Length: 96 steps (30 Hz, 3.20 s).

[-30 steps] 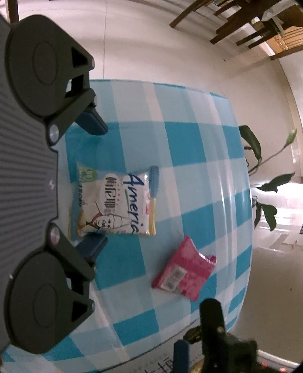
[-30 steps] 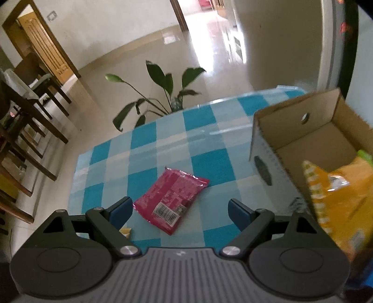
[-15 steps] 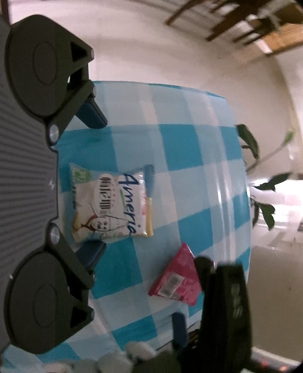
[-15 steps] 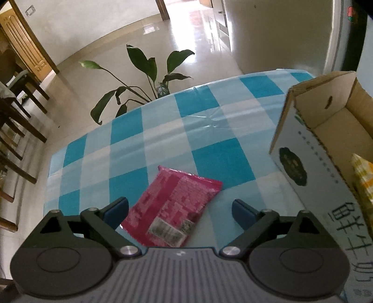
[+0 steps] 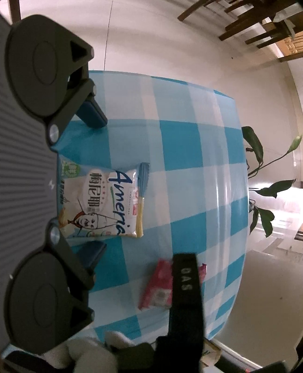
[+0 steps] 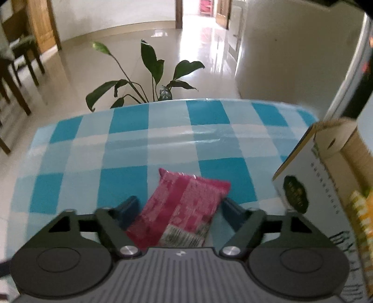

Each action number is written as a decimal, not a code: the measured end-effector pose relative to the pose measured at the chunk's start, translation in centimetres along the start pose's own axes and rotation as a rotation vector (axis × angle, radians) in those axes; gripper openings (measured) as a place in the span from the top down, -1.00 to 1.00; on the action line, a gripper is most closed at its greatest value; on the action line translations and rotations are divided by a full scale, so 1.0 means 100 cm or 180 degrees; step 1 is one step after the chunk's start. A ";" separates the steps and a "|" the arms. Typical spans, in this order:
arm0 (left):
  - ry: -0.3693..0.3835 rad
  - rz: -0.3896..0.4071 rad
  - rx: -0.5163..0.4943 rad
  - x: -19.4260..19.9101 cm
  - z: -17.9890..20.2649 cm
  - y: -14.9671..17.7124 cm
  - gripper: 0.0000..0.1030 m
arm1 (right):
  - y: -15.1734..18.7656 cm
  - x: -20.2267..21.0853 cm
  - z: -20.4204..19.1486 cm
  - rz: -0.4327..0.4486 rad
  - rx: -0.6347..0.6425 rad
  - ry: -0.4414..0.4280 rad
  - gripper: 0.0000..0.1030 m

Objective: Organize snacks
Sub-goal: 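Grasp the pink bag with the right tool while the left tool grasps the white Ameria bag, then lift both bags and carry them over the cardboard box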

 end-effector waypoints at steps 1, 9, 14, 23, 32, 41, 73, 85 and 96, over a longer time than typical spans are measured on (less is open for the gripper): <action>-0.0001 -0.0002 0.0009 0.000 0.000 0.000 -0.99 | 0.001 0.001 0.001 0.0027 0.0033 -0.0035 -0.33; 0.0018 -0.0071 0.0013 -0.001 -0.001 -0.004 -1.00 | 0.010 0.017 0.014 -0.0107 0.0088 -0.0289 -0.08; 0.0018 -0.0036 -0.0008 0.000 -0.001 -0.002 -1.00 | 0.022 0.039 0.027 -0.0219 -0.0129 -0.0452 -0.08; 0.0016 0.0000 0.0006 0.003 0.002 -0.001 -0.84 | 0.048 0.093 0.059 -0.0096 -0.0438 -0.0457 -0.09; 0.0095 0.0189 -0.0049 0.015 0.015 -0.008 0.04 | 0.039 0.094 0.059 -0.0011 -0.0378 -0.0566 -0.09; 0.0204 0.0189 0.0011 0.016 0.019 -0.007 0.04 | 0.033 0.102 0.060 0.0064 -0.0295 -0.0667 -0.09; 0.0361 0.0712 -0.0095 0.068 0.041 -0.013 0.05 | 0.030 0.122 0.088 0.0198 -0.0308 -0.0708 -0.09; 0.0560 0.0910 -0.0209 0.090 0.085 -0.001 0.04 | 0.019 0.146 0.129 0.0429 -0.0451 -0.0717 -0.09; 0.0871 0.0987 -0.0345 0.105 0.157 -0.024 0.04 | 0.011 0.159 0.194 0.0585 -0.0821 -0.0438 -0.09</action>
Point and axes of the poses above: each gripper's, at about its wrist camera, not at the fingertips, and x roughly against the way its jaws point, z to its right, y to its underside, the point moved 3 cm from there along -x, roughly the way its jaws point, and after that the axes turned 5 degrees about -x, right-handed, at the moved point
